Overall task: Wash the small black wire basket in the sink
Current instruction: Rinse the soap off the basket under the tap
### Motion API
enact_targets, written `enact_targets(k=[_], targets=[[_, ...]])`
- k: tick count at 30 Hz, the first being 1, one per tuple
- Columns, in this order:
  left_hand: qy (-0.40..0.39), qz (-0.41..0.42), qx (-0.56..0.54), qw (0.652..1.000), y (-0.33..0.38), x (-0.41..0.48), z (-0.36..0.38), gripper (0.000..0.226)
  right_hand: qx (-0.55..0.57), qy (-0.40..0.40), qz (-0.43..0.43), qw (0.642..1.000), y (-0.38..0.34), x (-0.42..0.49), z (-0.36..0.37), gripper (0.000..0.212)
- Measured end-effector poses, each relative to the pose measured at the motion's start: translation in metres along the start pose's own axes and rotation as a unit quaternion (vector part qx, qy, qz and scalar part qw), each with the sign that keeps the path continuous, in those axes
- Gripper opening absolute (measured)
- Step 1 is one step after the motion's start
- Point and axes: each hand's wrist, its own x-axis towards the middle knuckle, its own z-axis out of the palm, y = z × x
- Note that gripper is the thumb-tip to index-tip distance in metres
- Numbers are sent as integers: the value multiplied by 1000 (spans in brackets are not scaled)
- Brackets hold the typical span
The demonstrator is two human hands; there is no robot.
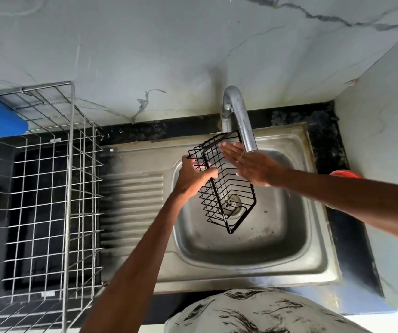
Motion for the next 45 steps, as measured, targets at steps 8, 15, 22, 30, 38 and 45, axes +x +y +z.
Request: enact_targets(k=[8, 15, 22, 30, 38, 45], targets=[[70, 40, -26, 996, -7, -26, 3, 63, -61, -19, 7, 998, -25, -11, 11, 84], [89, 6, -105, 990, -5, -28, -2, 77, -73, -67, -37, 994, -29, -33, 26, 89], [107, 15, -153, 982, -6, -27, -7, 66, -75, 59, 7, 995, -4, 0, -32, 77], [129, 58, -156, 978, 8, -26, -5, 60, -40, -98, -23, 994, -19, -26, 8, 72], [106, 61, -100, 987, 7, -31, -1, 81, 160, -149, -70, 973, -10, -33, -7, 55], [126, 72, -149, 978, 12, -29, -5, 70, 718, 21, 199, 666, 5, 29, -50, 39]])
